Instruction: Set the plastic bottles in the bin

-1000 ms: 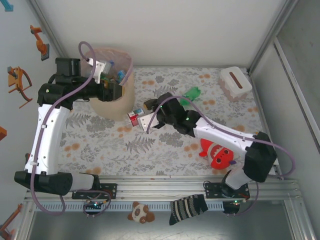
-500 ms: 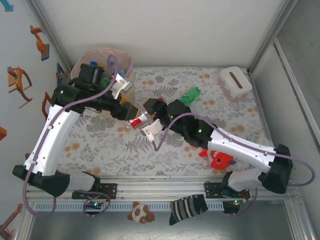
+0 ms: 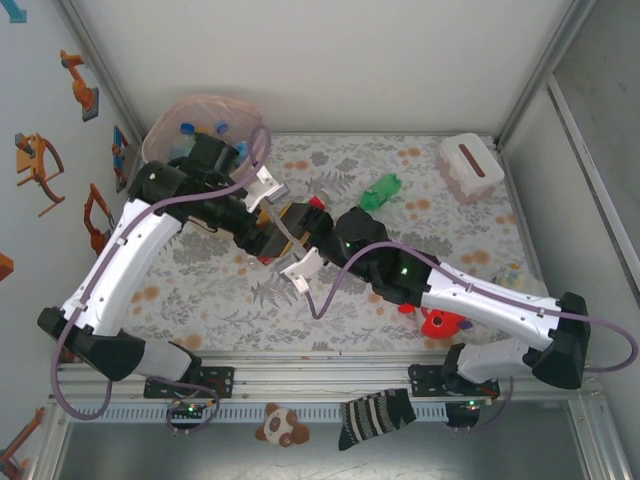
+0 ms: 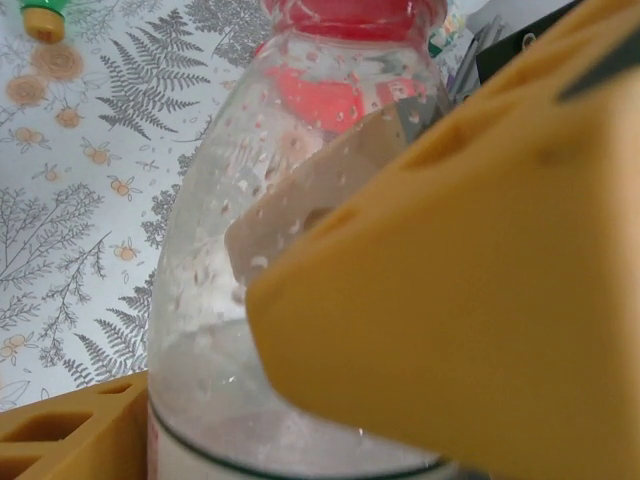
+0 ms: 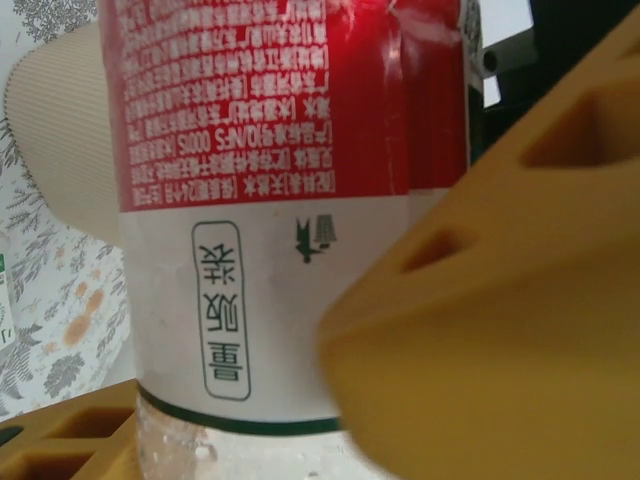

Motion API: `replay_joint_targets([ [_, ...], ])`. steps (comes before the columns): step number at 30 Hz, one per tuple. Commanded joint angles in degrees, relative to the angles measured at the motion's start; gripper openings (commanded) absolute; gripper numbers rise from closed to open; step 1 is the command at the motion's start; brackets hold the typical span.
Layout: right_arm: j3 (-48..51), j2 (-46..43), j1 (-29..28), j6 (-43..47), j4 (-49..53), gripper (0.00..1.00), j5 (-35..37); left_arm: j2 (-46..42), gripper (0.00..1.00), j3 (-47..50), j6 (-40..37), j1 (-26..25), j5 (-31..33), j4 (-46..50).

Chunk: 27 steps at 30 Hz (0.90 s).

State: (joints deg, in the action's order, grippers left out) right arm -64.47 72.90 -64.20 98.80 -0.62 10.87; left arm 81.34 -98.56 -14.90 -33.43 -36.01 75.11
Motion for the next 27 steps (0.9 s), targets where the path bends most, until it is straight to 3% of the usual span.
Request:
replay_joint_targets([
  [1,-0.4,-1.91,-0.66,0.78,-0.48,0.62,1.82,0.46,0.73,-1.78,-2.32,-0.71,-0.33,2.41],
  [15,0.35,-2.81,-1.42,0.62,0.92,0.66,3.84,1.13,0.54,-2.72,-3.22,-0.94,0.18,2.85],
  [20,0.9,-3.58,-1.7,-0.21,2.7,0.86,5.62,1.34,0.52,-3.44,-3.3,-0.77,2.53,2.76],
  [27,1.14,-6.15,-1.97,-4.73,6.14,0.92,7.65,0.72,0.52,-4.73,-1.45,1.62,5.38,-0.25],
])
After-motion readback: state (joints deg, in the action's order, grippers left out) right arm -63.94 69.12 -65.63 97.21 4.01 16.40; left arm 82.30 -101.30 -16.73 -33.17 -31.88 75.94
